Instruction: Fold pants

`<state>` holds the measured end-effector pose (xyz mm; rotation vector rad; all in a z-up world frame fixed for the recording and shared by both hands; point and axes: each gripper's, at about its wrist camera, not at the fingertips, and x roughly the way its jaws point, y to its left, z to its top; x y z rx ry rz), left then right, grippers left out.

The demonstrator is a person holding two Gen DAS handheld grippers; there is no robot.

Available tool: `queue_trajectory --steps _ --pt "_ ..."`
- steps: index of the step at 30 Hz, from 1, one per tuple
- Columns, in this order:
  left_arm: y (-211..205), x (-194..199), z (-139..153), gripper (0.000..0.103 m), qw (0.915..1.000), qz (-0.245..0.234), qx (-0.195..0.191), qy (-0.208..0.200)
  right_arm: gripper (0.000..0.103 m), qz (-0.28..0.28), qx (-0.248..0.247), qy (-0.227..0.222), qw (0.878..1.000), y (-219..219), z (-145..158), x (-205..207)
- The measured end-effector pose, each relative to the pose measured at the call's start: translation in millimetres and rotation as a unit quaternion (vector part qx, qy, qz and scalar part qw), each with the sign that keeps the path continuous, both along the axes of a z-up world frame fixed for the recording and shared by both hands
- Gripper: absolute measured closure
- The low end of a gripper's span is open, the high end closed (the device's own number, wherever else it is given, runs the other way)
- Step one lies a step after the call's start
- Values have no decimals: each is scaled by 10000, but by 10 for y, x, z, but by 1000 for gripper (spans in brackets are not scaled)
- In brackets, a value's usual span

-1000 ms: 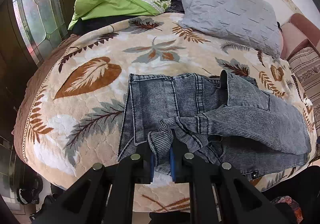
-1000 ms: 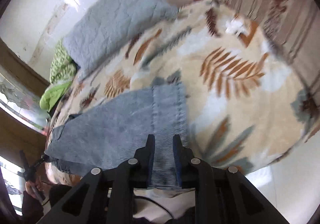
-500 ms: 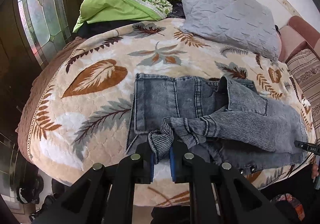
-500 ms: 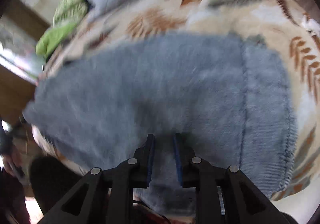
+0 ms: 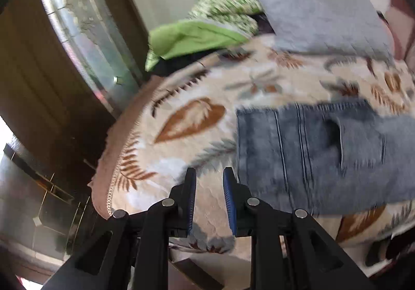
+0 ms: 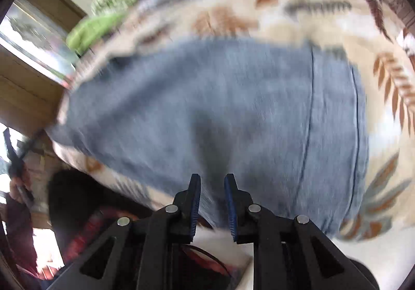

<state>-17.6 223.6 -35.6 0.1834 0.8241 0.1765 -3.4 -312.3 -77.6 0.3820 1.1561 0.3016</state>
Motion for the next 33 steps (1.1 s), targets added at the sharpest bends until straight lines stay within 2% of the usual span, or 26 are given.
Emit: queue_trajectory --steps 1,3,5,6,9,10,11,12,14,17,18,19,20,21,24,27,29,31,33 --pt "-10 8 64 80 9998 35 -156 -107 81 -9 43 -75 10000 5 36 57" --pt "-177 48 145 80 9985 -265 -468 -138 81 26 1 -118 9999 127 24 189" --pt "-419 85 150 77 9968 -593 -520 -139 81 62 45 13 10000 230 -73 305" --pt "-582 104 125 72 9952 -794 -562 -128 81 83 90 97 9999 228 -92 338" --pt "-1080 194 -85 54 9861 -1437 -806 197 80 139 -106 453 9988 330 -352 441" --pt "-1255 235 -207 50 9827 -1609 -815 413 80 160 -157 417 9989 353 -312 451" --pt "-1380 268 -309 49 9814 -1667 -750 589 81 224 -157 416 9988 378 -254 481" --pt "-1541 344 -475 49 9805 -1655 -614 866 80 282 -91 359 9989 409 -201 511" --pt "-1682 485 -688 49 9798 -1428 -610 1260 80 440 129 53 9989 514 -26 610" --pt "-1698 618 -819 45 9785 -956 -1101 1457 79 764 382 -452 9953 804 258 872" --pt "-1667 645 -812 44 9791 -792 -1279 1369 68 863 420 -536 9939 904 306 951" --pt "-1641 657 -798 44 9798 -722 -1358 1277 42 925 406 -583 9932 1036 341 1052" --pt "-1639 638 -775 43 9805 -677 -1408 1194 30 930 397 -633 9929 1149 350 1144" --pt "-1608 635 -765 43 9812 -645 -1459 1090 24 954 427 -722 9919 1268 358 1233" --pt "-1571 625 -822 42 9840 -603 -1409 904 24 1105 298 -936 9890 1542 335 1476" --pt "-1554 643 -905 41 9864 -611 -1312 777 27 1408 219 -933 9854 1844 252 1686" --pt "-1626 654 -951 39 9882 -687 -1156 730 35 1484 53 -963 9842 1992 181 1804" --pt "-1662 682 -965 34 9894 -771 -1029 667 54 1548 -1 -886 9840 2141 93 1943" --pt "-1663 730 -973 34 9897 -804 -987 660 66 1563 -131 -842 9840 2251 4 2054"
